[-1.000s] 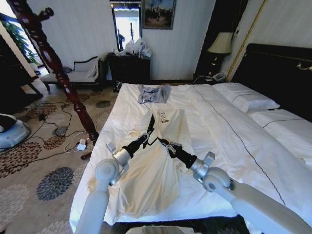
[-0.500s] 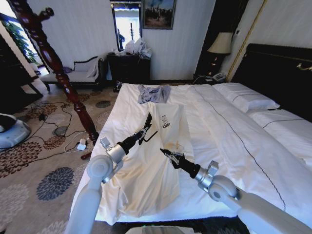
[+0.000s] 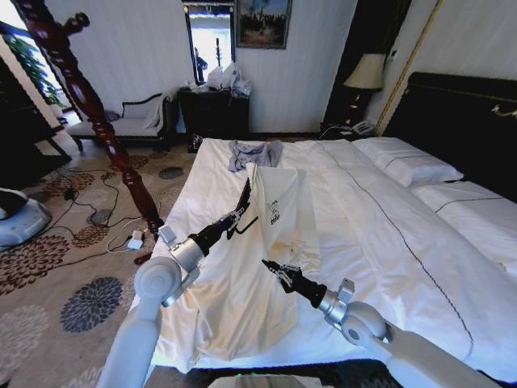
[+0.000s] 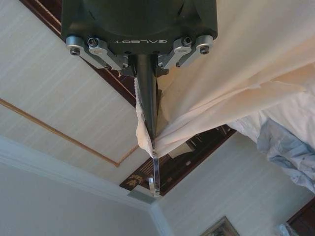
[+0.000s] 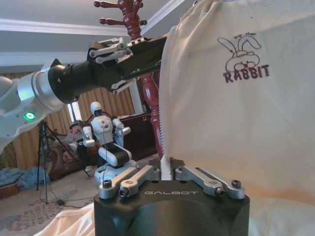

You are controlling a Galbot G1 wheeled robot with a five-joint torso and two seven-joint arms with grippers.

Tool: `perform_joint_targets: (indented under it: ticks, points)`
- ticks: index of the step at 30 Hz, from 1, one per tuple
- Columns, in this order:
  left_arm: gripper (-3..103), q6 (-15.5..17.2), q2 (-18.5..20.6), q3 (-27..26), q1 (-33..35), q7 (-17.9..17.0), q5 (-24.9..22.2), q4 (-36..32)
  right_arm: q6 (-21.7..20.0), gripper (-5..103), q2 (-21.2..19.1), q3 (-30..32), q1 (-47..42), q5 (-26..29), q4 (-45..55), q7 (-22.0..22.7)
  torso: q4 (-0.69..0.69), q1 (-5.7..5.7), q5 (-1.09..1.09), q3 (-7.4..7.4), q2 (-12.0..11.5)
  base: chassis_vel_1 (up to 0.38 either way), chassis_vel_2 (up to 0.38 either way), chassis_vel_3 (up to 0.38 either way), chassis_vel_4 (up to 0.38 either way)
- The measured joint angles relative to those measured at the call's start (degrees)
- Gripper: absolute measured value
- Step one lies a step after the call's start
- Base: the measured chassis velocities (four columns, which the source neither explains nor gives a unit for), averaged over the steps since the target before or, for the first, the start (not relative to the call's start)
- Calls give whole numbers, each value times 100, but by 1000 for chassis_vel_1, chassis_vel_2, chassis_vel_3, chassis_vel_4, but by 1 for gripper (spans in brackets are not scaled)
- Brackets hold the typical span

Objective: Pick up the clothes from the bed and hang them on the clothes hanger.

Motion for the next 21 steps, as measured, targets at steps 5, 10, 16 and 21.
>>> perform_joint_targets:
  ticks: [5,10,16,21]
  points:
    - [20,1,175,-33,-59,0,-1,-98,207,31,-112,218,-248,-130,-53,-150,-1,0,1,0,0,0,0,0,0]
    - [20,1,473,-97,-125,2,-14,-108,521,47,-362,516,-473,-157,-254,-946,-2,0,0,0,0,0,0,0,0]
    - [20,-18,1037,-297,-89,50,49,-127,770,80,-207,932,262,827,-298,-752,3,0,1,0,0,0,0,0,0]
    - [20,-19,1498,-217,-221,122,-14,-167,17,99,-78,1704,988,1050,-345,1504,-1,0,0,0,0,0,0,0,0]
